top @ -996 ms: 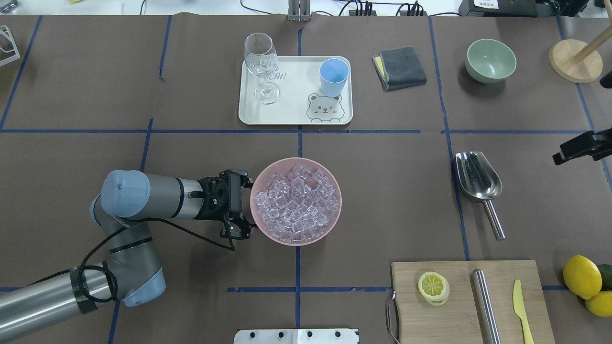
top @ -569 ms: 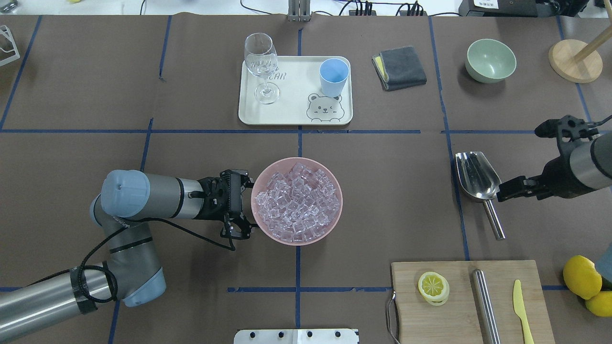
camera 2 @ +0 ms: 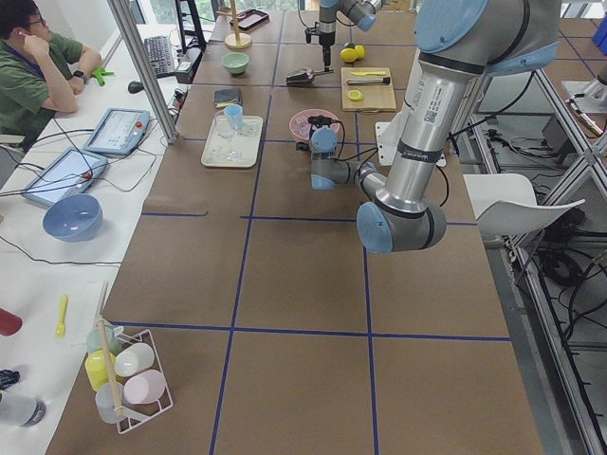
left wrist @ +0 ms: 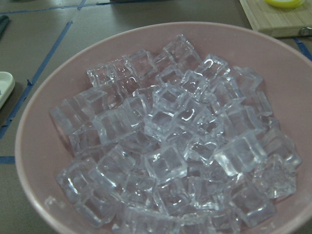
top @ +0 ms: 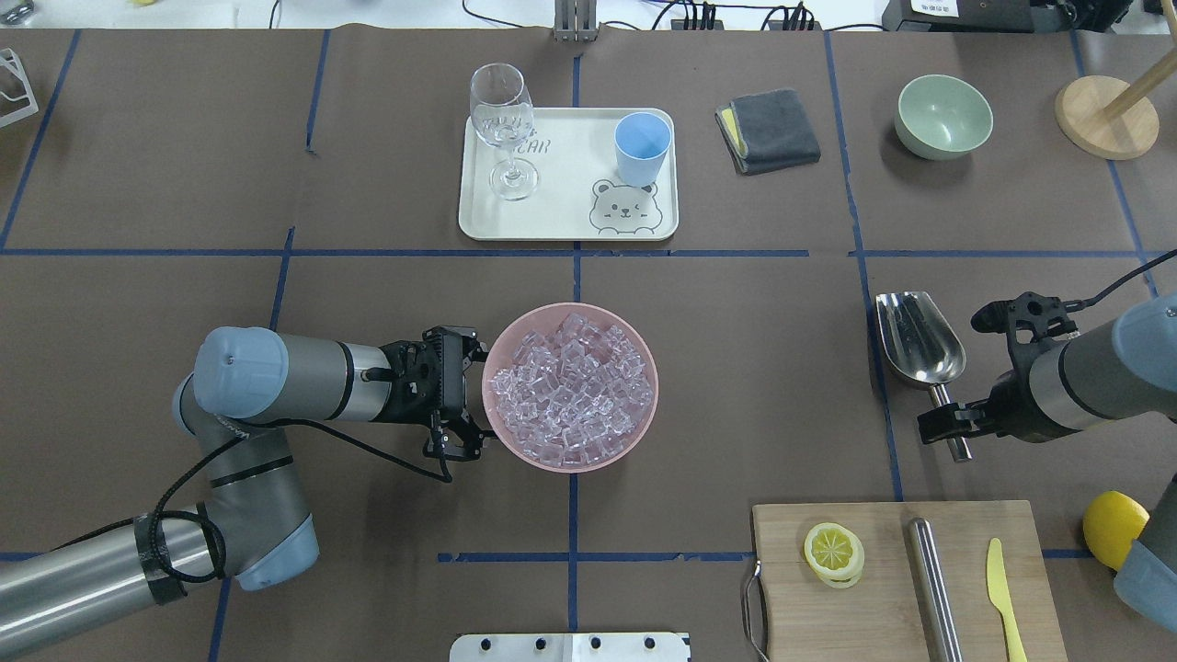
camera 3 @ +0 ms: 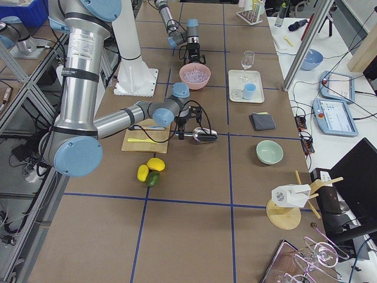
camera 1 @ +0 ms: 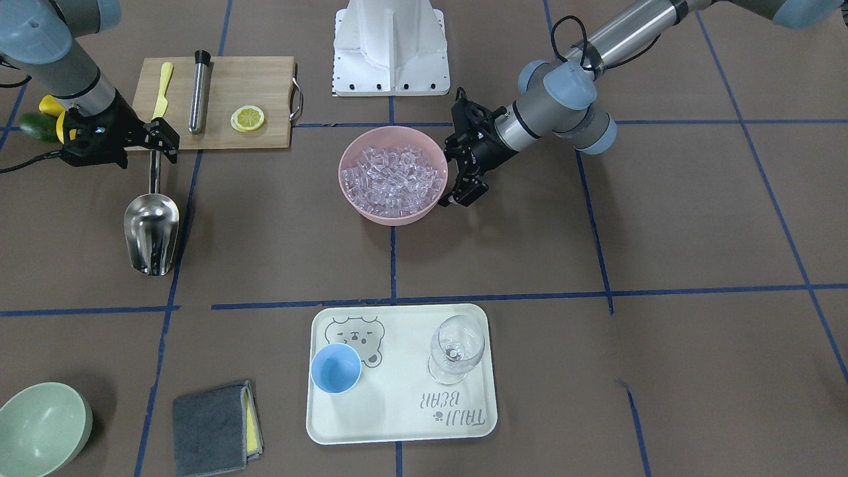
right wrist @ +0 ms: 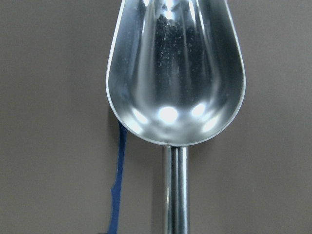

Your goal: Put ice in cup with scoop

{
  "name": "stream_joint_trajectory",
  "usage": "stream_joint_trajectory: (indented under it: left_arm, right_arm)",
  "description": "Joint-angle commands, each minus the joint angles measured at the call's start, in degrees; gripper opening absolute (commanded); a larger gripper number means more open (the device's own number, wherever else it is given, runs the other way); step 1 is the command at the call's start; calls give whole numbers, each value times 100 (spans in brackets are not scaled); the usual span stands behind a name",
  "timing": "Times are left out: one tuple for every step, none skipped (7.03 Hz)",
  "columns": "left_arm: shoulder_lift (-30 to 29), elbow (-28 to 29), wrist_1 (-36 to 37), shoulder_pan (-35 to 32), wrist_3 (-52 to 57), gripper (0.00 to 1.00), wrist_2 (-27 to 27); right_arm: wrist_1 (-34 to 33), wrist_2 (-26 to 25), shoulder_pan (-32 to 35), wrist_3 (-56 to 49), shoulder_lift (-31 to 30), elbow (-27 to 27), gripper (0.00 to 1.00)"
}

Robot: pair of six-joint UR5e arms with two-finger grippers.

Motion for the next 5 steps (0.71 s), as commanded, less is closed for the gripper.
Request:
stream_joint_trajectory:
  left_arm:
    - [1,9,-9,0,0,100,0]
    - [1,0,-9,0,0,100,0]
    - [1,9,-9,0,0,100,0]
    - [1,0,-9,0,0,100,-9]
    - [9,0,-17,0,0,100,-9]
  right_arm:
    - [8,-31,-166,-3,12,-102,85]
    - [8,-31,-166,-12,30,-102,67]
    - [0,-13,-157,-21,38,-102,21]
    - [-1,13,-149,-47,56,-84,0]
    - [-9,22,-140,-56,56,-84,0]
